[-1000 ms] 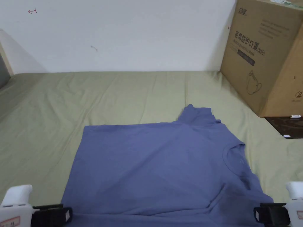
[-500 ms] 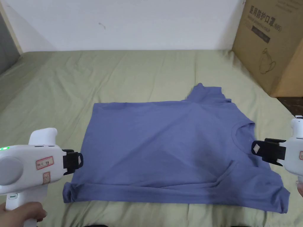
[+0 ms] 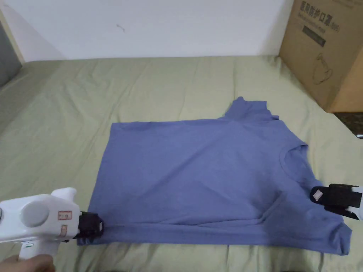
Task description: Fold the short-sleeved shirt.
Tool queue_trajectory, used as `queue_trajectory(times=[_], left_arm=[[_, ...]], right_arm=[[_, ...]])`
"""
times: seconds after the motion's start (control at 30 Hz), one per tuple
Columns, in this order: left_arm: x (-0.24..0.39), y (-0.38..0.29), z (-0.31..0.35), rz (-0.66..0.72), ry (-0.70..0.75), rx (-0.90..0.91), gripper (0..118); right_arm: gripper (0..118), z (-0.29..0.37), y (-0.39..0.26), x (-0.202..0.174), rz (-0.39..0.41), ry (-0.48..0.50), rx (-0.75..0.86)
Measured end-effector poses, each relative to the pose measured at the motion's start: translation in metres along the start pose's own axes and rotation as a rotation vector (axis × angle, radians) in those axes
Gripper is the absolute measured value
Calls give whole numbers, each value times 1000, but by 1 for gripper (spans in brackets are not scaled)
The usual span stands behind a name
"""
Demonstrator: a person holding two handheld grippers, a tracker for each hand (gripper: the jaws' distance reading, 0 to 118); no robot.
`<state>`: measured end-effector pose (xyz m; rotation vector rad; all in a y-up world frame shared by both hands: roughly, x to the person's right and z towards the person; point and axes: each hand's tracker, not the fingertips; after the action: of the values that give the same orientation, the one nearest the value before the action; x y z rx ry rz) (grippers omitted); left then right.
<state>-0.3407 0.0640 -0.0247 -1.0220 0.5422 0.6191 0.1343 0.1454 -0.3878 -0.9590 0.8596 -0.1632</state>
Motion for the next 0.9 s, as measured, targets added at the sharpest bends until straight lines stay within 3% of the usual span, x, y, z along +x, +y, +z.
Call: queue_trajectory(times=[0.03,0.17,0.27,0.3,0.33,0.37,0.4,0.57,0.67,0.7,0.73,0.77,0.8,0.87,0.9], left_arm=[[4,-1,2,-21,14,12,5],[19,-11,28,-109,28,133,4],[16,-16,41,-98,11,164,4],[18,-19,46,-95,9,172,4],[21,-21,51,-93,4,178,4],[21,-21,54,-89,0,180,4],[21,-23,57,-84,-3,185,4],[26,-25,60,-62,-9,196,4],[25,-26,55,-47,2,179,4],[23,-27,54,-38,4,168,4],[23,-27,52,-31,1,160,4],[21,-29,52,-26,-3,155,4],[21,-31,52,-25,-4,153,4],[21,-33,52,-22,-20,145,4],[21,-34,53,-13,-51,151,4]], right_arm=[[0,-1,0,4,3,-7,-7],[0,-3,2,20,88,-81,-67],[0,-6,5,34,88,-135,-109],[32,-9,6,41,80,-174,-125],[81,-17,6,47,65,-221,-161],[118,-21,1,54,60,-275,-257],[115,-33,8,56,18,-268,-183],[114,-72,-7,94,124,-332,-369],[95,-85,-25,83,213,-341,-490],[92,-83,-27,80,274,-399,-457],[89,-77,-26,77,259,-362,-422],[77,-71,-25,75,243,-369,-417],[49,-63,-22,75,244,-368,-396],[6,-48,-18,75,237,-339,-348],[3,-43,-15,77,236,-317,-343]])
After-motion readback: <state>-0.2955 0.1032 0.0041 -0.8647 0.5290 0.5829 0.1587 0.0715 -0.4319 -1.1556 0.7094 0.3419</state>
